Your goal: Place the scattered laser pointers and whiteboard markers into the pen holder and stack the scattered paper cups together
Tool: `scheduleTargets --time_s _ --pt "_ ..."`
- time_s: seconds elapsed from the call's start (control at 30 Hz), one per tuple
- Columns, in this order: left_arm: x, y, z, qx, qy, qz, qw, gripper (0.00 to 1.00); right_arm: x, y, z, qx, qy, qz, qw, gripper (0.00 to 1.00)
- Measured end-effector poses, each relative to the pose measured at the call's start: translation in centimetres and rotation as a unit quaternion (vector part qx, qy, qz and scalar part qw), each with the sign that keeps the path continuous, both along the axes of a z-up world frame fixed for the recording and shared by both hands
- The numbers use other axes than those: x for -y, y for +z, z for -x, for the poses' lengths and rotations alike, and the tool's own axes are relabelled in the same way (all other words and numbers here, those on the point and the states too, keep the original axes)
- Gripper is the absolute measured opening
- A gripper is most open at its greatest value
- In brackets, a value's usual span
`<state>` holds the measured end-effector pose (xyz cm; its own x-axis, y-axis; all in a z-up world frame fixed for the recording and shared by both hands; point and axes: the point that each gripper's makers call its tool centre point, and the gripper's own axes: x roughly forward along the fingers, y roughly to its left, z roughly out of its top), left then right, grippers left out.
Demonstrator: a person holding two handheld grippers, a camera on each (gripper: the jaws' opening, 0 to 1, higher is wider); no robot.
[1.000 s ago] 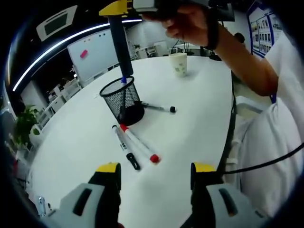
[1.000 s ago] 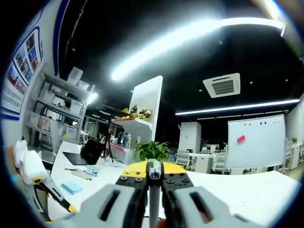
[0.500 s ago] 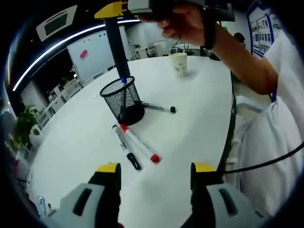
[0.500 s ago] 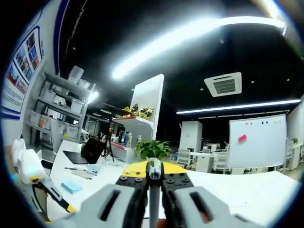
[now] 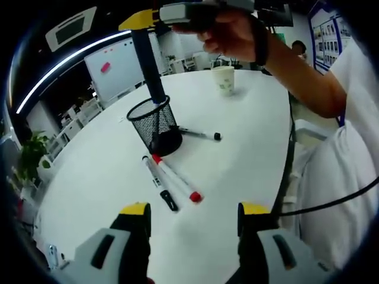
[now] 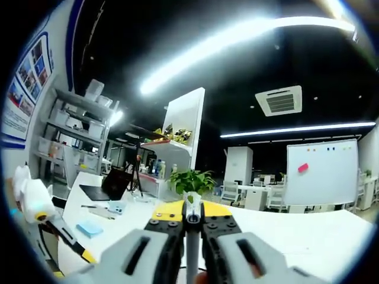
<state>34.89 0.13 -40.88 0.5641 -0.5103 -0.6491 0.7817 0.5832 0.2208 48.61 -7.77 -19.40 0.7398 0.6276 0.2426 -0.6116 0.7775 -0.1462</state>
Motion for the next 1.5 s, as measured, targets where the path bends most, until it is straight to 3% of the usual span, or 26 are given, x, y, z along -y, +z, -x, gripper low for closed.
scheduleTargets --time_s 1.5 --pt "0.5 -0.6 0.0 -0.006 -0.004 0.002 1.0 0.6 0.1 -4.0 -0.8 -0.043 -0.012 0.029 0.9986 0.1"
